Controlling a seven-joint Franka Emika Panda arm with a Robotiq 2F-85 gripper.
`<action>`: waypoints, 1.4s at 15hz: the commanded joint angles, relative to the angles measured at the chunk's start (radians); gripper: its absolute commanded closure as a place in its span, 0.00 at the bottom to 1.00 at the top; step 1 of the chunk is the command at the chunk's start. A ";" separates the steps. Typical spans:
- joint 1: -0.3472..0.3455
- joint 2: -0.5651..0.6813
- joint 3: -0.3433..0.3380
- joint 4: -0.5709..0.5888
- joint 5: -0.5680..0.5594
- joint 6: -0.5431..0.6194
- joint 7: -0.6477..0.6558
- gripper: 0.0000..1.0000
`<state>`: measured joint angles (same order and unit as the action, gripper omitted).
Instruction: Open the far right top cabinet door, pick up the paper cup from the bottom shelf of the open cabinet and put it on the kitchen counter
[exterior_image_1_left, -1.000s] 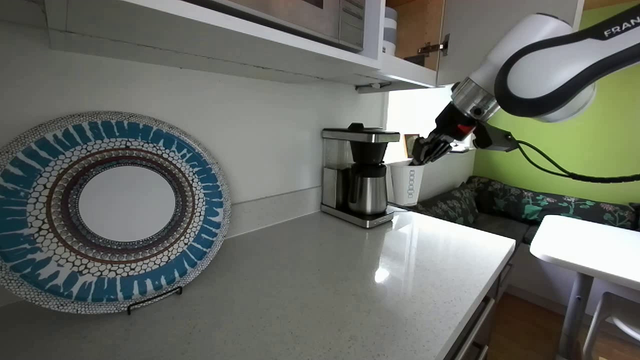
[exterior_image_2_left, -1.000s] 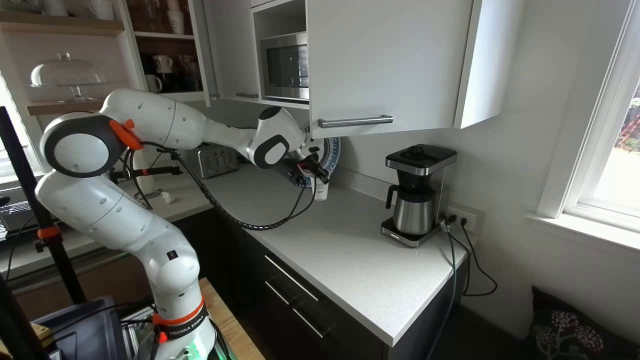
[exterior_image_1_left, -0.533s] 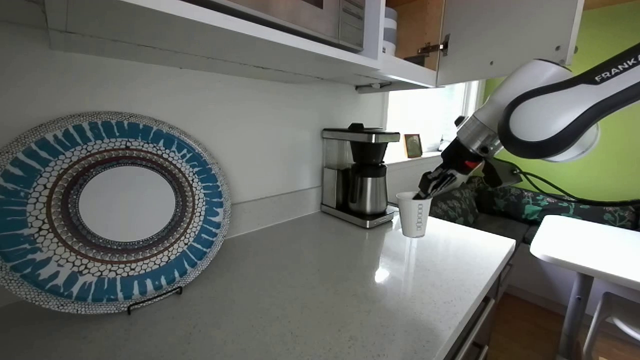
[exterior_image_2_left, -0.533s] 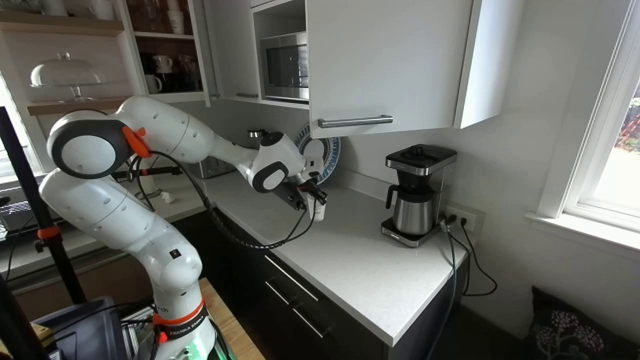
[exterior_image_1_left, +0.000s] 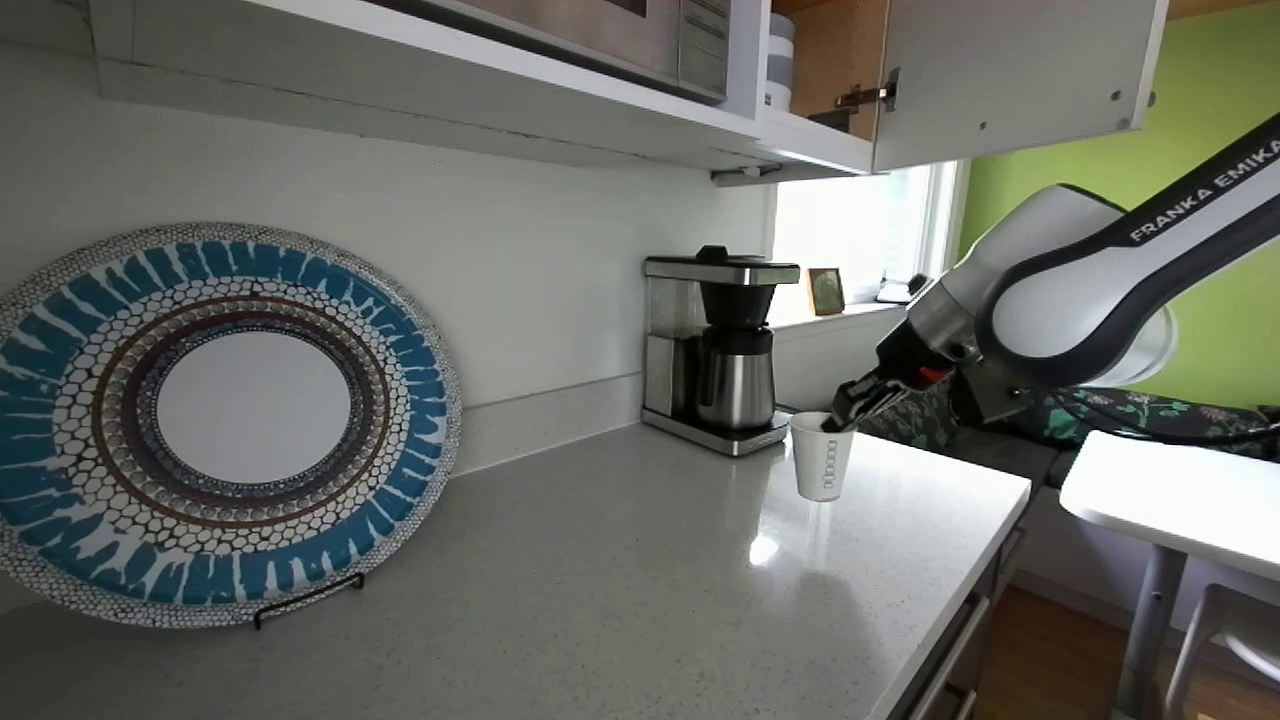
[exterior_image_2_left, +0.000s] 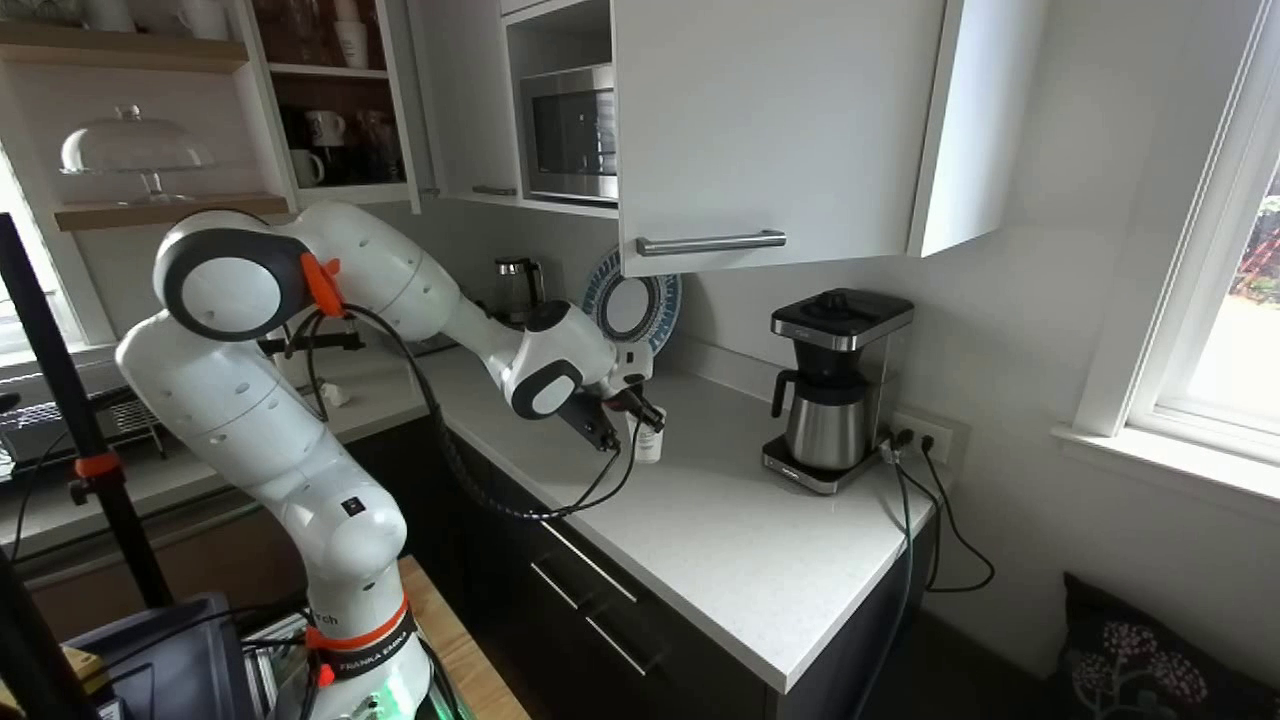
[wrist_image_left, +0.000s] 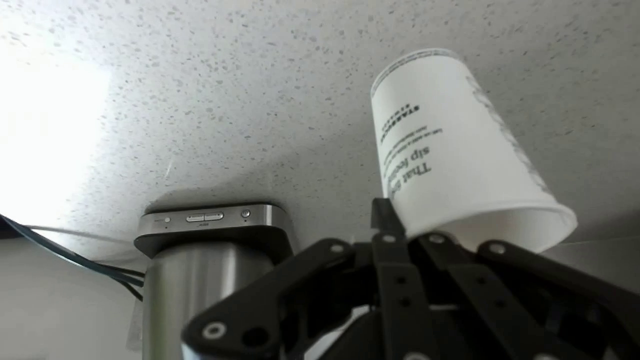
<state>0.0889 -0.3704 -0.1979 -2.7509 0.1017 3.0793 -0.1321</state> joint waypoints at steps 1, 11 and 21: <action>0.011 0.105 0.001 0.000 0.035 0.092 0.042 0.99; 0.082 0.151 -0.042 0.003 0.058 0.076 0.040 0.97; 0.078 0.041 -0.040 -0.007 0.042 0.102 0.019 0.27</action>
<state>0.1778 -0.2486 -0.2381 -2.7360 0.1576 3.2029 -0.0951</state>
